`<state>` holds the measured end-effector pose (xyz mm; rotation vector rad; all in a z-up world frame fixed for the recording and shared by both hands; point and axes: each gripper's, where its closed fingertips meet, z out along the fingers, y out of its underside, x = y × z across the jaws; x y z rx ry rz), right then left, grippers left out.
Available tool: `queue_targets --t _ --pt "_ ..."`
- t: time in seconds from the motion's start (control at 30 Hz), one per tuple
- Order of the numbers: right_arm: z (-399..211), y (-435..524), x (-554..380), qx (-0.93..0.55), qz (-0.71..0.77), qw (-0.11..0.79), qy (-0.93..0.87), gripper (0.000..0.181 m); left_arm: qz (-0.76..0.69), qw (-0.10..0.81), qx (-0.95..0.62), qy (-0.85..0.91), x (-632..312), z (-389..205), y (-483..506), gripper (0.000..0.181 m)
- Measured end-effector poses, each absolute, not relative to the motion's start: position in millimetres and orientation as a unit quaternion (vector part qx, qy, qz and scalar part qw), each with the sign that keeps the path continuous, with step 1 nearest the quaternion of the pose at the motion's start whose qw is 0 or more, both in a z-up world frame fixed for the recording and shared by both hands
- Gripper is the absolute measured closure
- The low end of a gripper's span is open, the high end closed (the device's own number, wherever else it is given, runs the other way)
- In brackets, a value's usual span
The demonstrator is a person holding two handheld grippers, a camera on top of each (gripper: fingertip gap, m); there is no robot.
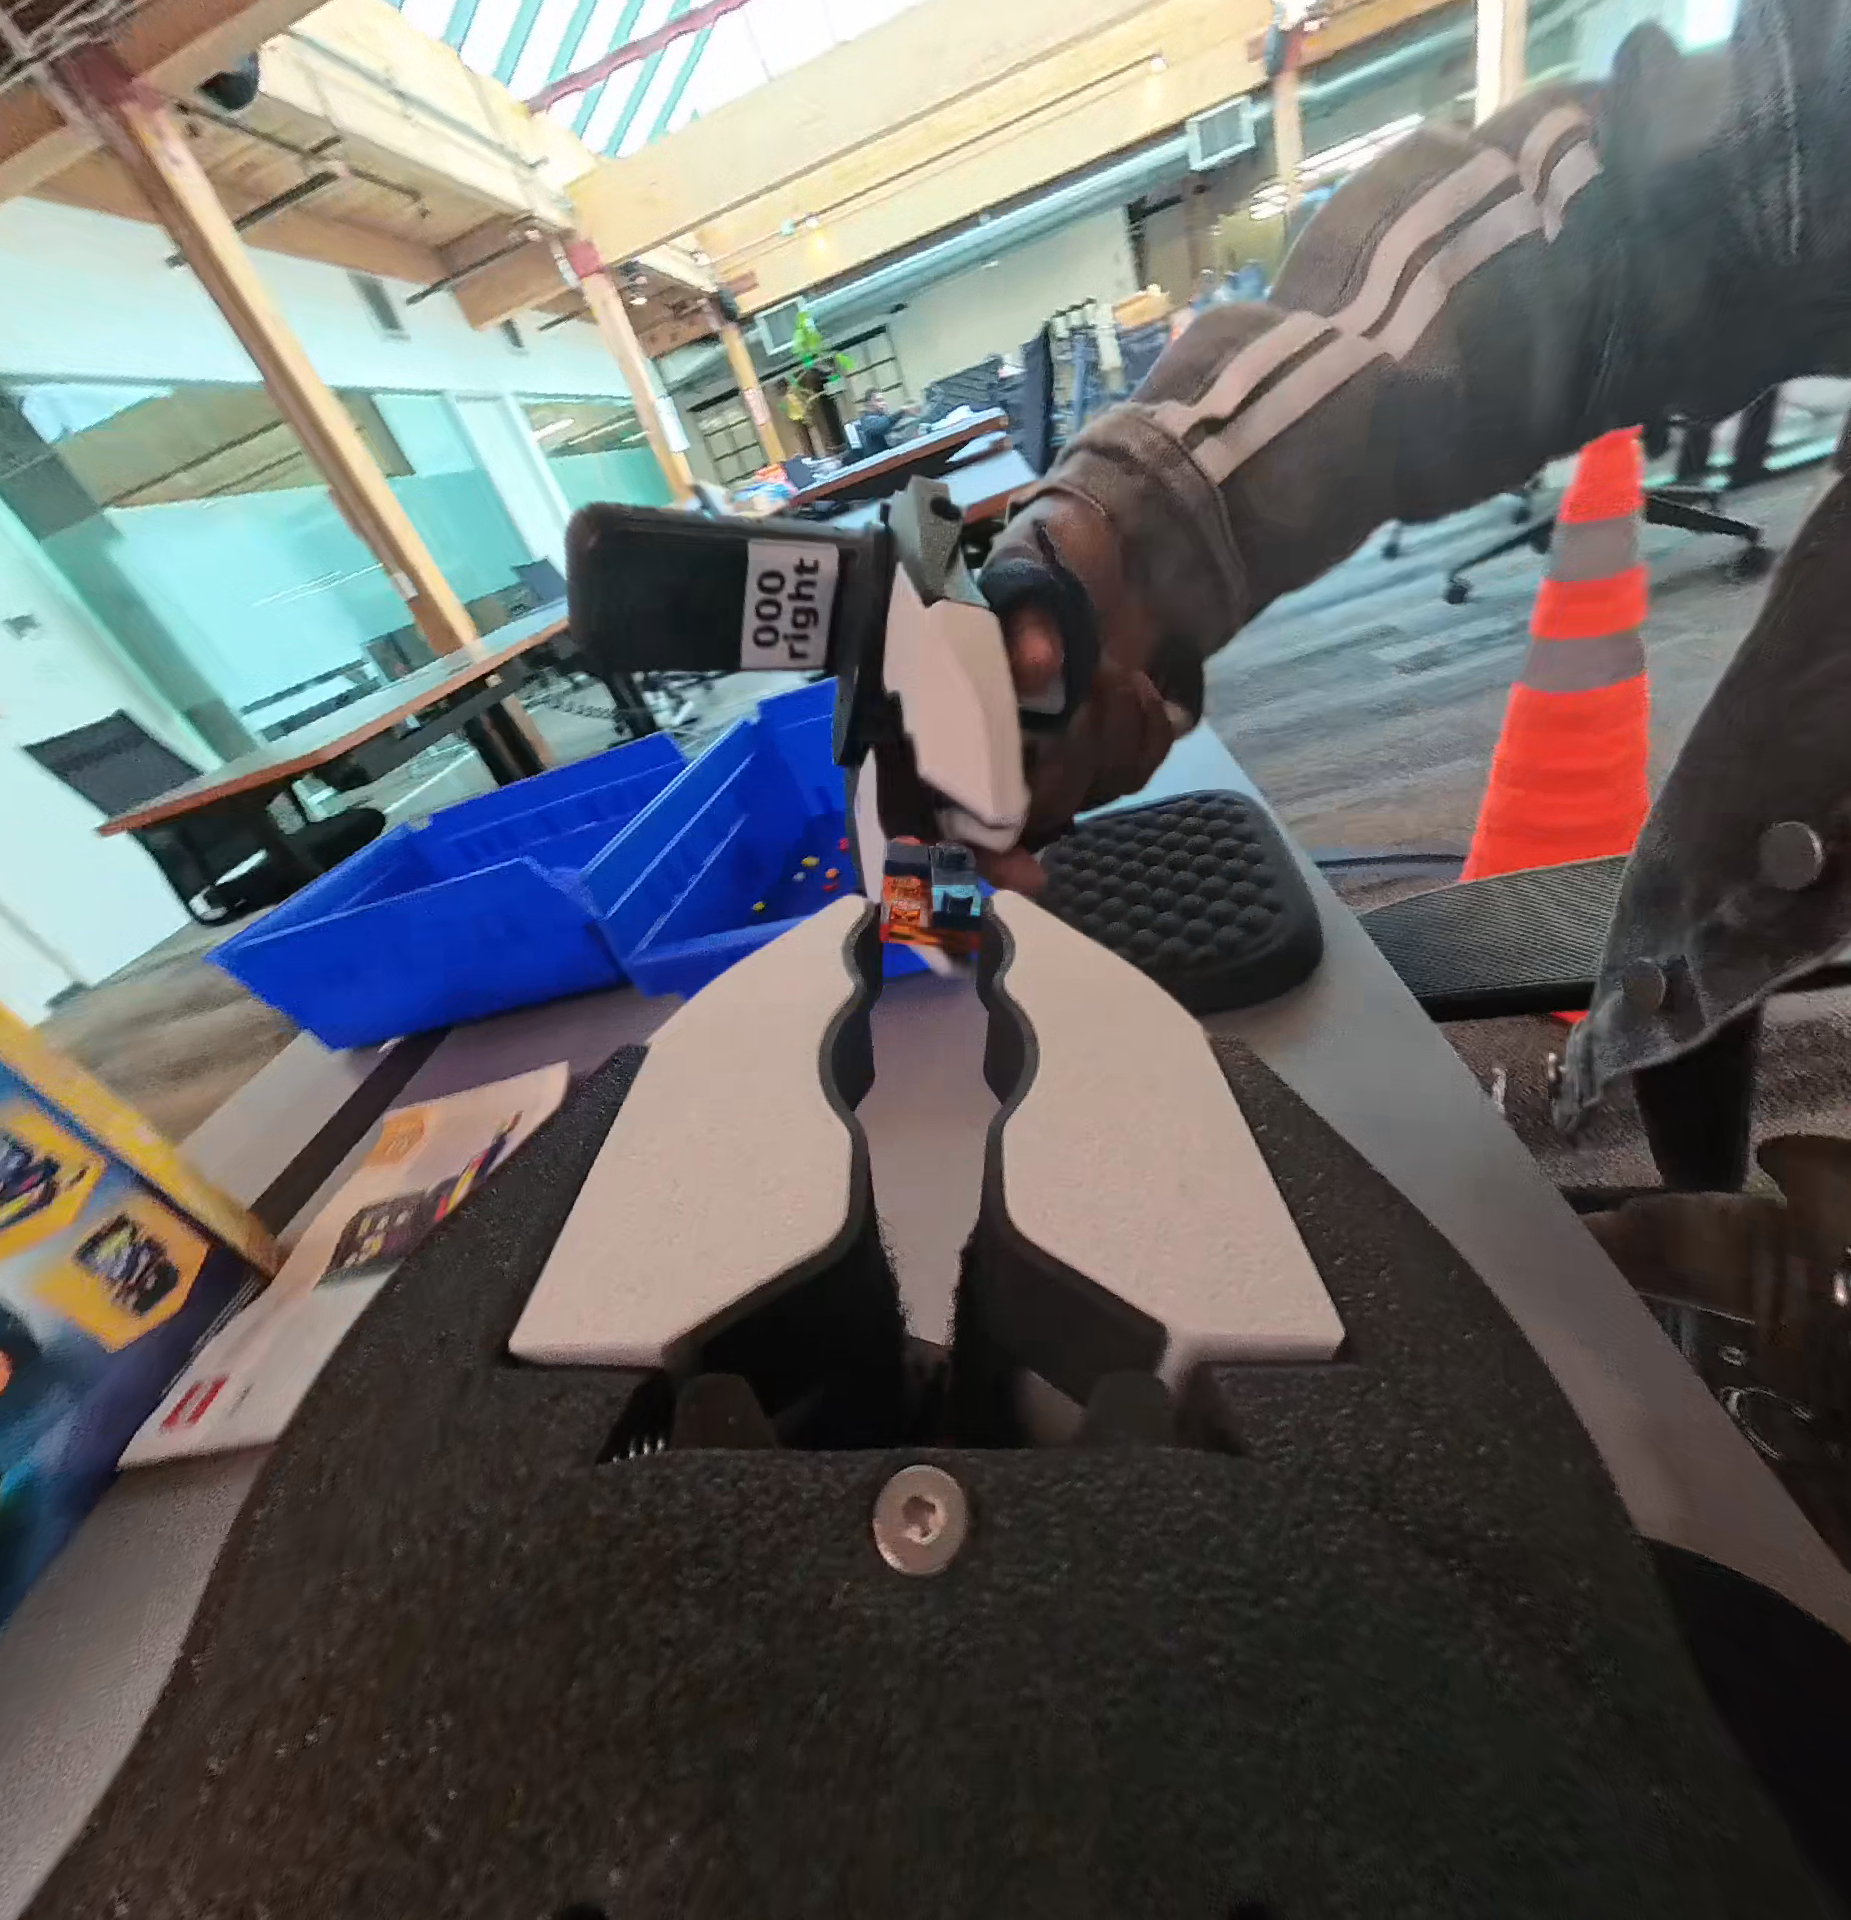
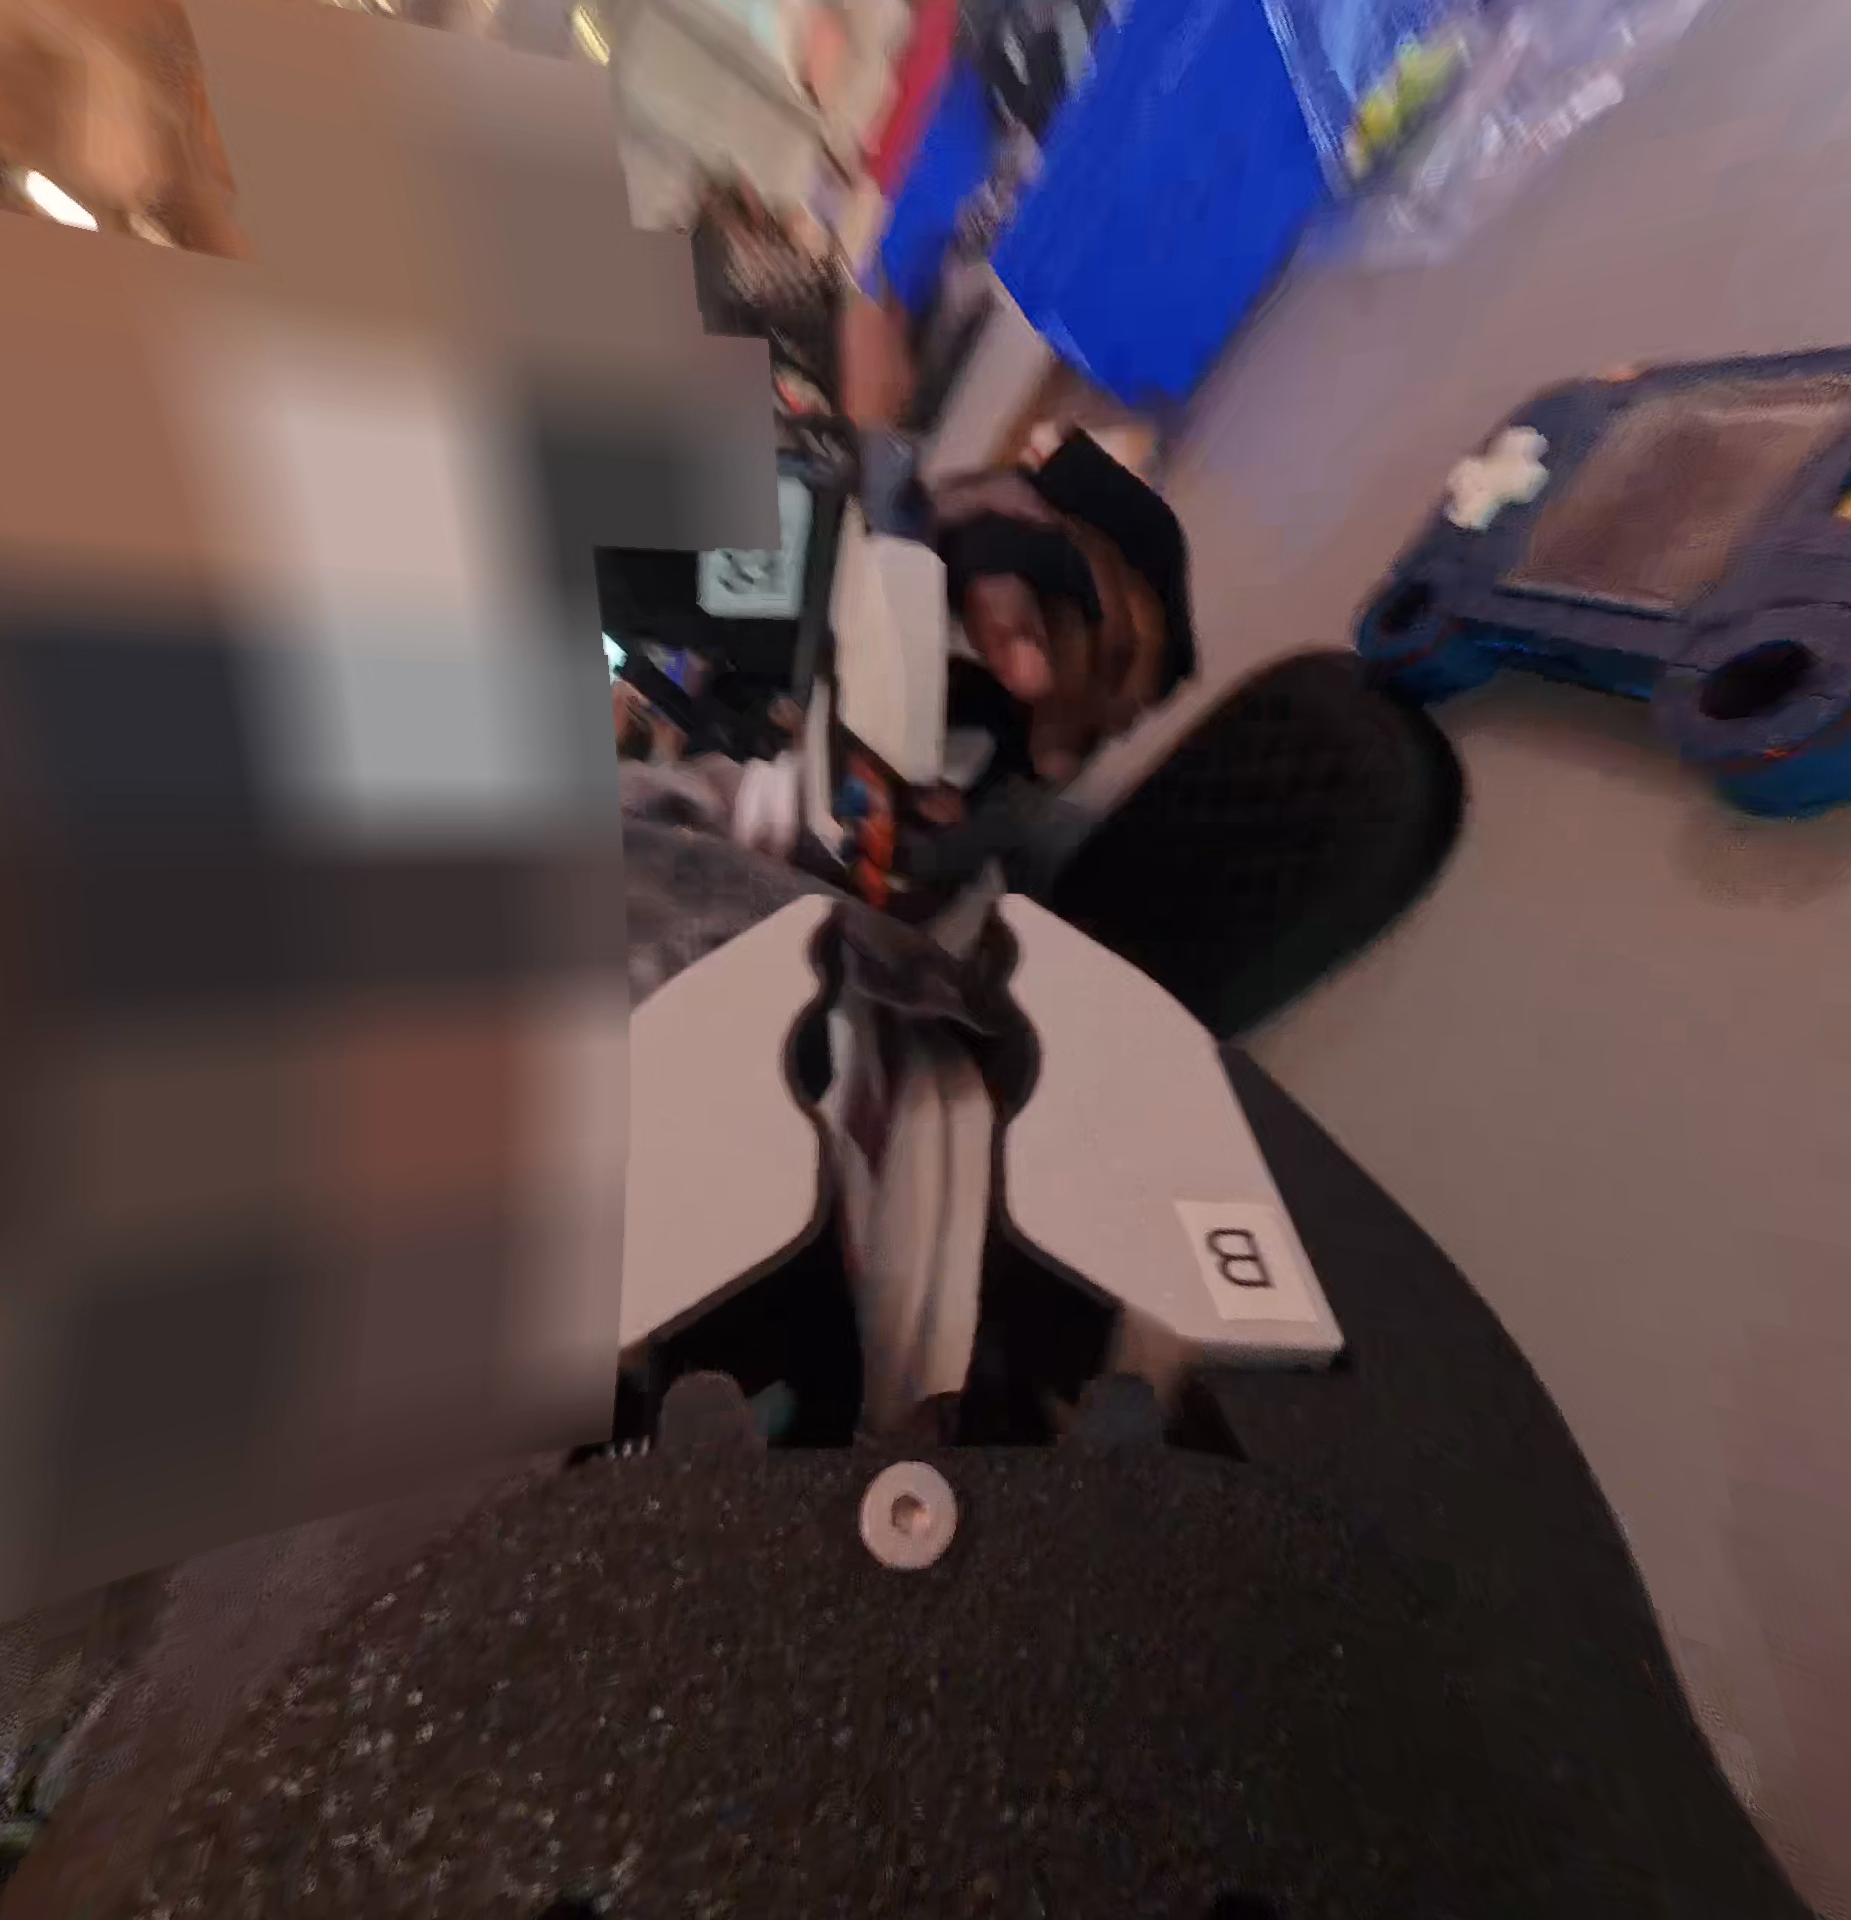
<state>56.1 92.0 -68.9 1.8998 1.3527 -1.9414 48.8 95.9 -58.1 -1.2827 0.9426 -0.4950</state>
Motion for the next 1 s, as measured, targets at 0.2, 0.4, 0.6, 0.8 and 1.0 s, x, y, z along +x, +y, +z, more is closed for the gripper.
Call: queue_targets --t 0.2,0.4,0.6,0.8,1.0 --pt "-164 145 87 0.664 -0.306 0.055 0.68 0.109 -0.213 0.701 -0.58 0.356 6 -58 88 0.165" --pt "-134 112 102 0.596 -0.293 -0.093 0.742 0.147 -0.222 0.697 -0.58 0.358 -9 -70 71 0.165" --pt "-132 92 210 0.624 -0.284 -0.284 0.671 0.181 -0.249 0.703 -0.569 0.346 -10 -73 65 0.165" --pt "-241 100 380 0.736 -0.297 -0.335 0.508 0.172 -0.231 0.719 -0.557 0.346 -4 -62 58 0.165" --pt "-361 65 362 0.679 -0.403 -0.327 0.52 0.146 -0.239 0.725 -0.577 0.292 -1 -54 52 0.165"
